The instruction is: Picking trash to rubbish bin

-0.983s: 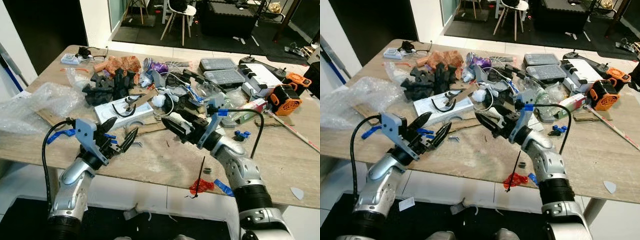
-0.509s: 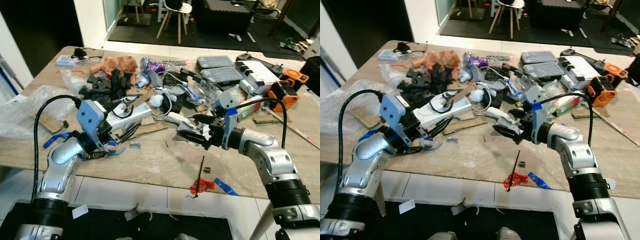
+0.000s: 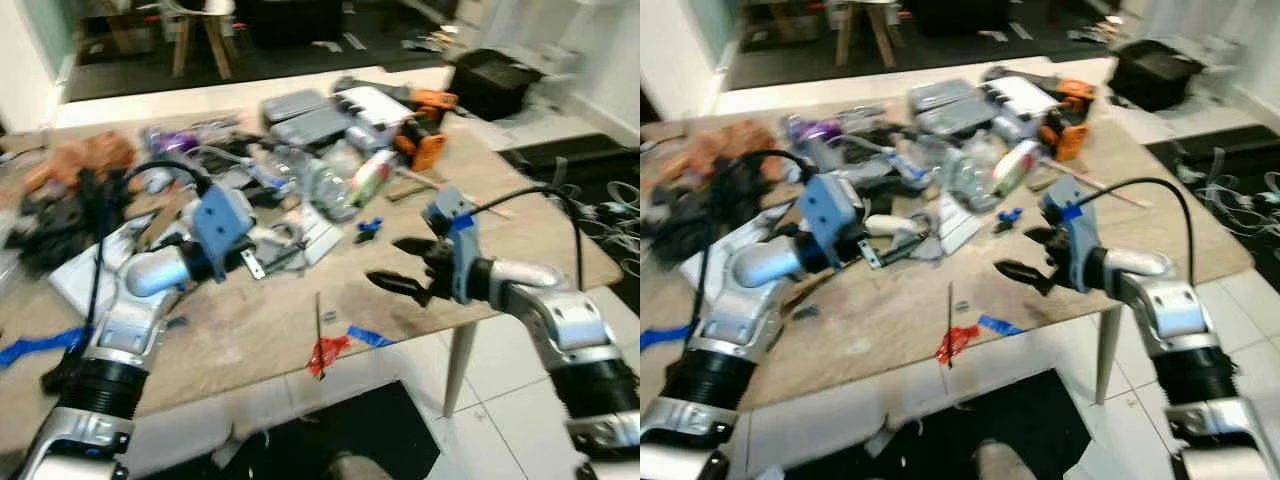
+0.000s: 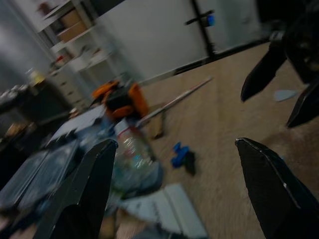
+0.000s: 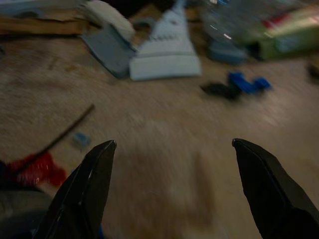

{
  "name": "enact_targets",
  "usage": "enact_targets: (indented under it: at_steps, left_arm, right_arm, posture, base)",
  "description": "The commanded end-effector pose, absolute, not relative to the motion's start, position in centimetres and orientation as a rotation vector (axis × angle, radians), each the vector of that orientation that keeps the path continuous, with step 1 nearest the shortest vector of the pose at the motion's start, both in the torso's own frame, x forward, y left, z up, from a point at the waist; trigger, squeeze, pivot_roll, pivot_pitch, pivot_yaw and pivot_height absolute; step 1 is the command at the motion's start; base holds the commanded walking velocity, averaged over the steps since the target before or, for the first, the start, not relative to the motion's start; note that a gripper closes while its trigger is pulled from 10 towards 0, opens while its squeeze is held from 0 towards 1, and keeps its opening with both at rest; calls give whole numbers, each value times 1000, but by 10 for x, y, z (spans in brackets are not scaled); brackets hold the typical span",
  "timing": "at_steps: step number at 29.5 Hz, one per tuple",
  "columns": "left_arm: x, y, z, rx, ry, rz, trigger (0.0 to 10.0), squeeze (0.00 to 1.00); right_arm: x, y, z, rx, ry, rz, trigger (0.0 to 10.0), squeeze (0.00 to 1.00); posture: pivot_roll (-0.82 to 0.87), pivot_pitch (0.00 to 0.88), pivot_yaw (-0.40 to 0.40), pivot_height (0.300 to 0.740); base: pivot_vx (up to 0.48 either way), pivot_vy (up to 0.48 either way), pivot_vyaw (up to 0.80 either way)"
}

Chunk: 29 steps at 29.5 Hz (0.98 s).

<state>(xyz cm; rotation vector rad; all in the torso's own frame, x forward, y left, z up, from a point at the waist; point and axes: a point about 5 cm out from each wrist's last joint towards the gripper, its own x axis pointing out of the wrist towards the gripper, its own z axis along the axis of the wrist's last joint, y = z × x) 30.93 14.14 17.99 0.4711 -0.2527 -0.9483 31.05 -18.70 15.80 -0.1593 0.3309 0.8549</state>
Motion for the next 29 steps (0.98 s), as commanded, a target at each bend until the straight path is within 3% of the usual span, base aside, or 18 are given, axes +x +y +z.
enact_targets:
  at_steps: [1, 3, 14, 29]
  left_arm:
    - [310, 143, 175, 532, -223, -946, 10000, 0]
    - [314, 147, 169, 650, -187, -887, 10000, 0]
    - [331, 159, 168, 880, -117, -698, 10000, 0]
    - [332, 170, 148, 903, 96, -732, 10000, 0]
  right_arm:
    - [311, -185, 161, -162, 323, 854, 10000, 0]
    - [310, -185, 164, -172, 317, 851, 10000, 0]
    - [308, -180, 171, -162, 284, 865, 10000, 0]
    - [309, -178, 174, -141, 275, 851, 10000, 0]
  posture:
    - [-23, 0, -22, 740]
    - [-23, 0, -24, 740]
    - [-23, 0, -16, 740]
    - [-22, 0, -11, 740]
  base:
    - [0, 0, -800]
    - [0, 0, 0]
    - [0, 0, 0]
    - [0, 0, 0]
